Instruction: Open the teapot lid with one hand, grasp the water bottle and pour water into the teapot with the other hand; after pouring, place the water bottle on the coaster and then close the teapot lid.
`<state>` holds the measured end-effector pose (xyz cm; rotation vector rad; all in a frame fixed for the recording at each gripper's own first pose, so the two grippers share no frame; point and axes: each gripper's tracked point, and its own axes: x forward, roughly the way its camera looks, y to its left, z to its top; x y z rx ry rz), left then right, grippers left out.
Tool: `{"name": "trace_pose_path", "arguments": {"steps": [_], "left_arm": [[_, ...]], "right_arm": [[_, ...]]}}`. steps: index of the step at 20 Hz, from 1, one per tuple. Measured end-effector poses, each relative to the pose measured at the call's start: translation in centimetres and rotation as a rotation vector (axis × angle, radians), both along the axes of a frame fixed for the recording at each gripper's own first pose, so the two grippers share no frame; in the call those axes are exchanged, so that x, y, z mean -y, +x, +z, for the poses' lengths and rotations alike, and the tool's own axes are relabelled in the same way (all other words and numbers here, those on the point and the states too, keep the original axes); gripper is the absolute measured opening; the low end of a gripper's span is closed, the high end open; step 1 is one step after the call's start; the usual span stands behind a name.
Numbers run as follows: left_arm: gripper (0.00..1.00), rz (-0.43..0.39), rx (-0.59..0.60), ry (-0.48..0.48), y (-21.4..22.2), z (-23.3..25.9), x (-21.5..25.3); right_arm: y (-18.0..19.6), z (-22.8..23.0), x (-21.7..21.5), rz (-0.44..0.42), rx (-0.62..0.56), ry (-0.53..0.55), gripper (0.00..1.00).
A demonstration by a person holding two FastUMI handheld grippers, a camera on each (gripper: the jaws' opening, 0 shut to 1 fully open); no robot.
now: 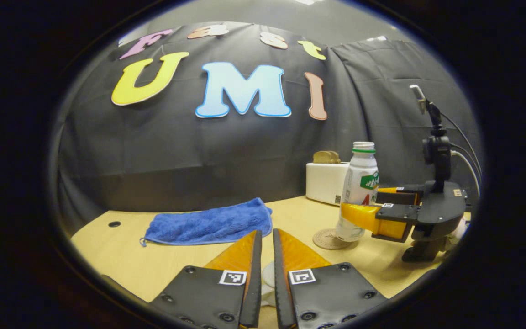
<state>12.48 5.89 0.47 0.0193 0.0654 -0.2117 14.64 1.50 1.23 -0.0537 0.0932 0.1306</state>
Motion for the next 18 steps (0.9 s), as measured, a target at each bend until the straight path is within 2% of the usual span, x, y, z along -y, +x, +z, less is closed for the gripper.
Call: {"name": "trace_pose_path", "arguments": {"steps": [5,11,17,18], "left_arm": [[0.27,0.015,-0.010,-0.004,0.2,-0.3,-0.4],[0.27,0.016,-0.023,-0.010,0.4,-0.8,-0.2],[0.27,0.010,-0.036,-0.016,0.5,-1.3,0.1],[0.20,0.010,-0.036,-0.018,0.5,-1.3,0.1]], "right_arm": [[2.4,-0.7,-0.4,0.019,-0.049,0.010,0.80],[3.3,-1.8,-1.0,0.036,-0.110,0.058,0.80],[3.5,-1.9,-0.9,0.030,-0.116,0.010,0.81],[3.5,-1.9,-0.7,0.027,-0.118,0.012,0.82]]}}
